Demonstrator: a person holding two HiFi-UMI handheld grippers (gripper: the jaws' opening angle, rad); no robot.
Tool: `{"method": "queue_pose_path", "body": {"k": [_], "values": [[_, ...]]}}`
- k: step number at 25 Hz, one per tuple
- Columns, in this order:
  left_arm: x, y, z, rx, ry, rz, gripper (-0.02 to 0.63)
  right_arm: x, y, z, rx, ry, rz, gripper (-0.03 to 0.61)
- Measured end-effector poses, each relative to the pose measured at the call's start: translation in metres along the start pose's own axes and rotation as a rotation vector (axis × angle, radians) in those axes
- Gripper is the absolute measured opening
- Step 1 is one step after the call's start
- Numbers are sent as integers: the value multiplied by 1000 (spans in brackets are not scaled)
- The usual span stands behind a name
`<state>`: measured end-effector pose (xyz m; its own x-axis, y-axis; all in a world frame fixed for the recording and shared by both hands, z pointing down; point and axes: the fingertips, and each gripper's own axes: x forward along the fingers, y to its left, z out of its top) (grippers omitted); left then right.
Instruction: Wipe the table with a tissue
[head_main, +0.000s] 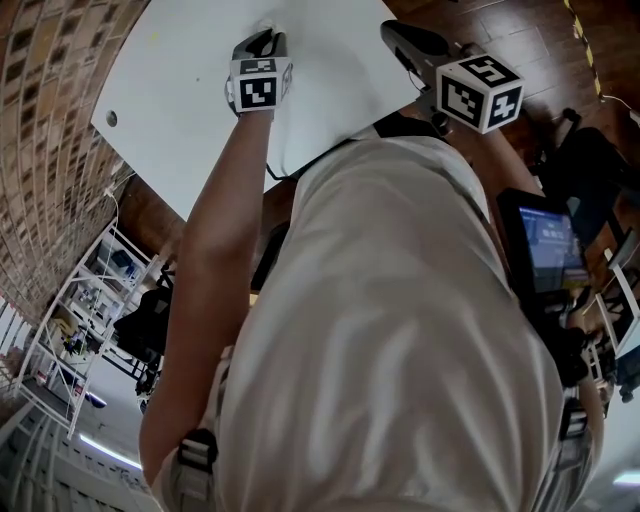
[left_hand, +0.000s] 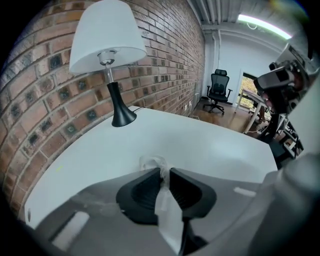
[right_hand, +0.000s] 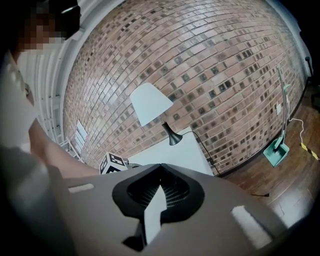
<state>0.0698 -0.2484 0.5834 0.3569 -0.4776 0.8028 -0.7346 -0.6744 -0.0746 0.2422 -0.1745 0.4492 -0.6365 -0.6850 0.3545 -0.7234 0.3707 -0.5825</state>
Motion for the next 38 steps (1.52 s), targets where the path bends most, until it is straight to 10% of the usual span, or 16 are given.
{"method": "queue_pose_path", "body": {"k": [10, 14, 26, 38], "values": [[-11, -89, 15, 102, -46, -343, 61, 0, 10, 8, -32, 4, 42, 6], [-31, -91, 11, 10, -140, -394, 63, 12, 20, 2, -37, 21, 41, 6], [-95, 25, -65, -269, -209, -170, 63, 74, 80, -14, -80, 93, 139, 6], [-122, 16, -87, -350, -234, -103, 64, 82, 108, -32, -118, 161, 222, 6]]}}
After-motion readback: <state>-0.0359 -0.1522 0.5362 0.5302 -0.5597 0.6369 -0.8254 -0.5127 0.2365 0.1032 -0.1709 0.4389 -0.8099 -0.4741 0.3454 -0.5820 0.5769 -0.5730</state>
